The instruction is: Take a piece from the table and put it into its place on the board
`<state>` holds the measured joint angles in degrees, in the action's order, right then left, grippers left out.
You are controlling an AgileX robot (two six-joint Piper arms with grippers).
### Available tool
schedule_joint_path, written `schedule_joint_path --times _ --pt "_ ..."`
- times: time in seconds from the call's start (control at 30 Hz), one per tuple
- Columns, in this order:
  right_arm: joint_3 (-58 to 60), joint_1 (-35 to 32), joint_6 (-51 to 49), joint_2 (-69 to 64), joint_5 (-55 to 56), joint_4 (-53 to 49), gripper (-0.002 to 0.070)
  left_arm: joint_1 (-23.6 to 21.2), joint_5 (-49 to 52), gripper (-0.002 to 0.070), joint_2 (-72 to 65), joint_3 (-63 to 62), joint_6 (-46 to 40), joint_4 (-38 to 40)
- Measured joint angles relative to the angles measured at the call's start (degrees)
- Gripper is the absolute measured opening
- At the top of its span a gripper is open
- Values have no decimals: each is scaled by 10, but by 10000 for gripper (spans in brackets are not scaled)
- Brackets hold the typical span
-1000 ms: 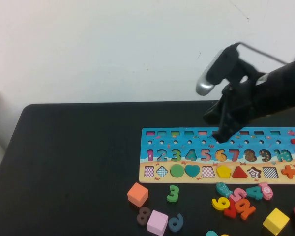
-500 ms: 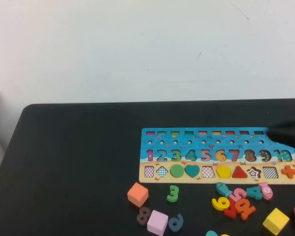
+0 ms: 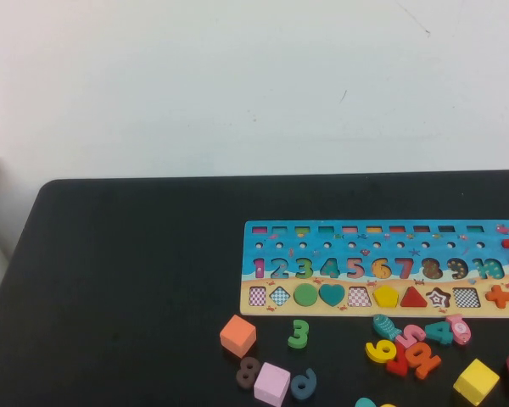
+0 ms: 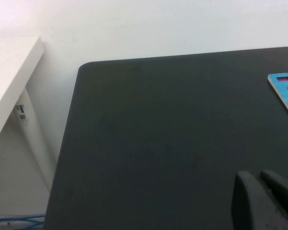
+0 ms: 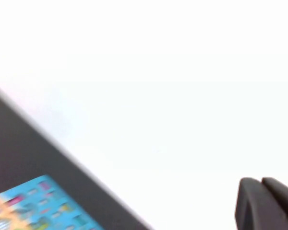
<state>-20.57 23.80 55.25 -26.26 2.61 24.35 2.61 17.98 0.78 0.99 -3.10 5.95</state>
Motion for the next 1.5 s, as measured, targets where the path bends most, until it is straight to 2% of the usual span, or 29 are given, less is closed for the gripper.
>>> schedule_joint_path --times 0.17,0.33,0.47,0.7,0.8,1.07,1.27,1.5 --pt "98 0 0 68 111 5 19 0 0 -2 0 0 0 0" --pt "160 -25 -24 130 130 21 19 0 0 -2 0 0 0 0" --pt "189 -118 -104 178 77 -4 19 0 0 -1 0 0 1 0" --pt "218 -288 -391 258 -62 -225 19 0 0 -1 0 0 1 0" --pt "222 -320 -438 268 -84 -257 19 0 0 -1 0 0 1 0" --pt "223 -307 -506 269 -200 -281 19 0 0 -1 0 0 1 0" --pt "223 -257 -553 269 -209 -281 19 0 0 -2 0 0 1 0" --pt "220 -250 -598 269 -224 -281 19 0 0 -2 0 0 0 0"
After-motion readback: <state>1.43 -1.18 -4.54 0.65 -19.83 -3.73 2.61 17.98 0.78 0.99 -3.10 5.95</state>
